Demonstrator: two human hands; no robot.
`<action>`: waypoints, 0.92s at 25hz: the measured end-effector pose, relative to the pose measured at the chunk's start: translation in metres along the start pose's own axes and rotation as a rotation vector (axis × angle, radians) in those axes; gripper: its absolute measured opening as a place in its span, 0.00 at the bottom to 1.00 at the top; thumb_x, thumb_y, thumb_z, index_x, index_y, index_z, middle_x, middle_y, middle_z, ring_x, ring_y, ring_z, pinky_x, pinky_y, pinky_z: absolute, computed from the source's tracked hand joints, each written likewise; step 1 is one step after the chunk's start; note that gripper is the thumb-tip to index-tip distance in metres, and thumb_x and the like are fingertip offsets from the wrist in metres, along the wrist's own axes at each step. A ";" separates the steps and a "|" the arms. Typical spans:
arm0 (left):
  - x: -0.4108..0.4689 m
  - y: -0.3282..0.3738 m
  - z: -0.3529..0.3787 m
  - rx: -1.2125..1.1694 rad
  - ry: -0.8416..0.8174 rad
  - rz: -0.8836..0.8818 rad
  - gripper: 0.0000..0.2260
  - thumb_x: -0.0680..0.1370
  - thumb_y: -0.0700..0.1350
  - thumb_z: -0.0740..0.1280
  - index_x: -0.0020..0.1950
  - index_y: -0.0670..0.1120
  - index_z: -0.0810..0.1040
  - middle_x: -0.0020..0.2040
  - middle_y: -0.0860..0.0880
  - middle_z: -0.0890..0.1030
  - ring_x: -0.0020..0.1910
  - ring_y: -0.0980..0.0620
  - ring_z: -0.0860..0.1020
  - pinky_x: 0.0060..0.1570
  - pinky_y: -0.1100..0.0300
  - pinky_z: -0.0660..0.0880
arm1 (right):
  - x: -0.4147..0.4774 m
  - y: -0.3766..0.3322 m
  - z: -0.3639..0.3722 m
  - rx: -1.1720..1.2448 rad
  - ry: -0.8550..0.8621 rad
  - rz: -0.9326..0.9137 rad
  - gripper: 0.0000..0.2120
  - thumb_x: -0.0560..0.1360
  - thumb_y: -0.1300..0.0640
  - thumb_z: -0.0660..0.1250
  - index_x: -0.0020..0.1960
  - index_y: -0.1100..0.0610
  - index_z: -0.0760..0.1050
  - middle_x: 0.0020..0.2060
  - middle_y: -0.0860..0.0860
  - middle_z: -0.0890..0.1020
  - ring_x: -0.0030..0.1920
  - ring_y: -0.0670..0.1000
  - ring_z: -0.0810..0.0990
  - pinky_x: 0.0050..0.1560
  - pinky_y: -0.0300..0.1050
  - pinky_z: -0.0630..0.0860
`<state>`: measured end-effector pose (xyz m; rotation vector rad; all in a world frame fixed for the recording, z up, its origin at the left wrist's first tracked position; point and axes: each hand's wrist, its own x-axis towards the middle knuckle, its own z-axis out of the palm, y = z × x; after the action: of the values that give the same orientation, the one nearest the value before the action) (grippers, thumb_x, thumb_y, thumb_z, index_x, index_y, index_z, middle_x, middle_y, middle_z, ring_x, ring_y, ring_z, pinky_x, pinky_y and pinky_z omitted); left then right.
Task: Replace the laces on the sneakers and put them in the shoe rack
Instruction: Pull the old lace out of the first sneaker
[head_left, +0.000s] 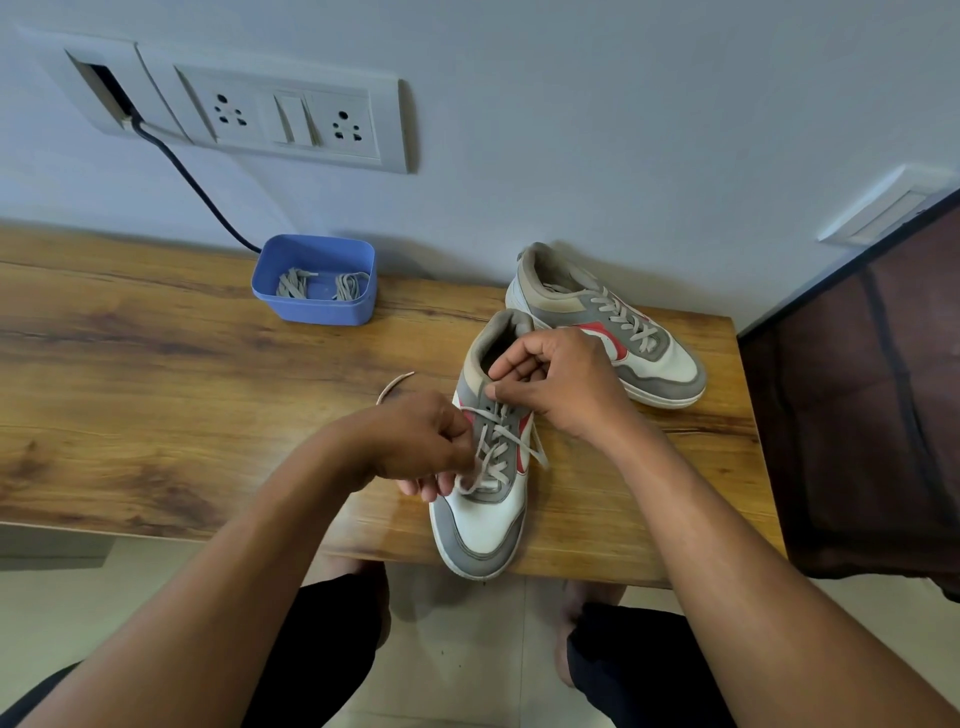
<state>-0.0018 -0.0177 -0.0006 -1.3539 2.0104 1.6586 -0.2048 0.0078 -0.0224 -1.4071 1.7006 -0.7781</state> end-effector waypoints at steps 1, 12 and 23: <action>0.000 -0.002 -0.002 -0.011 0.015 -0.002 0.11 0.79 0.46 0.72 0.39 0.42 0.81 0.34 0.46 0.83 0.30 0.52 0.79 0.32 0.60 0.75 | 0.000 0.000 0.000 -0.002 0.000 -0.002 0.09 0.68 0.60 0.84 0.44 0.52 0.86 0.33 0.45 0.85 0.34 0.39 0.81 0.41 0.39 0.81; 0.006 0.000 0.004 -0.037 0.166 0.060 0.13 0.78 0.48 0.73 0.39 0.41 0.82 0.32 0.47 0.82 0.27 0.52 0.76 0.28 0.62 0.73 | 0.000 0.002 0.001 0.023 -0.012 -0.011 0.09 0.68 0.61 0.83 0.45 0.54 0.86 0.35 0.48 0.86 0.33 0.38 0.80 0.39 0.35 0.77; 0.002 -0.002 -0.004 0.046 0.051 0.144 0.09 0.78 0.41 0.70 0.39 0.41 0.83 0.33 0.45 0.83 0.29 0.53 0.76 0.32 0.57 0.75 | 0.000 0.002 0.001 0.012 -0.018 -0.026 0.08 0.69 0.61 0.83 0.46 0.54 0.86 0.35 0.47 0.85 0.33 0.38 0.79 0.37 0.32 0.75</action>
<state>0.0006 -0.0221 -0.0019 -1.2754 2.2092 1.6398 -0.2048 0.0085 -0.0247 -1.4261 1.6645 -0.7869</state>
